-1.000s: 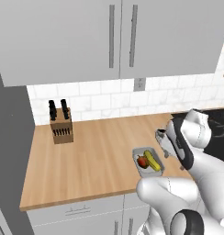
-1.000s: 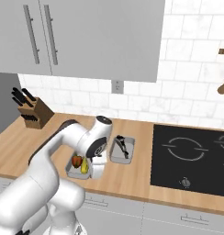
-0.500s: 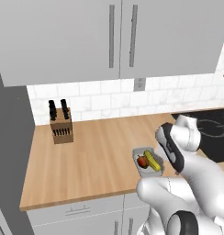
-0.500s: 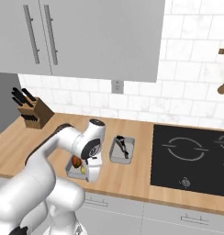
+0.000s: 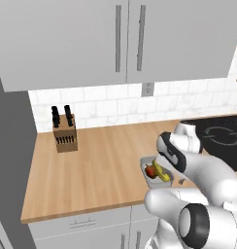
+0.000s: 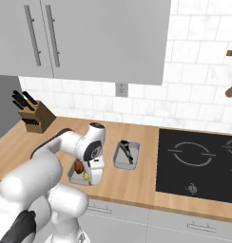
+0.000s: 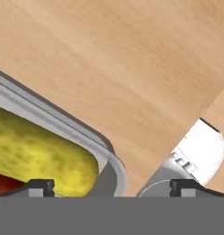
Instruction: Take the meat container that has the fish and place it on the second highest rack of the freezer. Then take the vegetable container that has the bell pepper and cucumber and place it on the highest rack of the freezer.
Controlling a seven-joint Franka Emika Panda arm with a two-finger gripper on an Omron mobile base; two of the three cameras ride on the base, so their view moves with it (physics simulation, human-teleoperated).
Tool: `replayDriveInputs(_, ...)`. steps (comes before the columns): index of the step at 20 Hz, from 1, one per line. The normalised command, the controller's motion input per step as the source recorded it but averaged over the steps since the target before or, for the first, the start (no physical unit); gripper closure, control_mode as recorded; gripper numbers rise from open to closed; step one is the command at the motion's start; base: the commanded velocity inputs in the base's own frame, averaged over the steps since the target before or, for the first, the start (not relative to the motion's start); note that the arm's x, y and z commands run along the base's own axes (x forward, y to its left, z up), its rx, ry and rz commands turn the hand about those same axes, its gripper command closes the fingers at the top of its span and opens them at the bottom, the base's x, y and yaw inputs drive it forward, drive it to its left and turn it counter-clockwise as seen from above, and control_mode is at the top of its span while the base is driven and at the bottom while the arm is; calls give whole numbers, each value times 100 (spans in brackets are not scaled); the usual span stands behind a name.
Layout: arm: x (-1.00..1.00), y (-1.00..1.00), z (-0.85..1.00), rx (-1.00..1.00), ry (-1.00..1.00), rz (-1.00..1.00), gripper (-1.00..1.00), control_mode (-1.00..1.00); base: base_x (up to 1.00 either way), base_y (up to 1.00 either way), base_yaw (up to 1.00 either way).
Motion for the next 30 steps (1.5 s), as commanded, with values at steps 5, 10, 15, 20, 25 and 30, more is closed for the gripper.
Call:
replayDriveInputs(5, 8, -16, -28, 3, 2, 2, -100, -100, 0, 0, 0)
replayDriveInputs(10, 1, -3, -6, 1, 0, 0, -100, -100, 0, 0, 0)
replayDriveInputs(15, -17, 0, 0, 0, -3, 0, -100, -100, 0, 0, 0)
replayDriveInputs(20, -38, 0, 0, 0, -1, 0, -100, -100, 0, 0, 0)
replayDriveInputs(25, -26, -2, -2, 0, 1, 0, -100, -100, 0, 0, 0)
replayDriveInputs(30, 17, -6, -30, 0, 11, 0, -100, -100, 0, 0, 0)
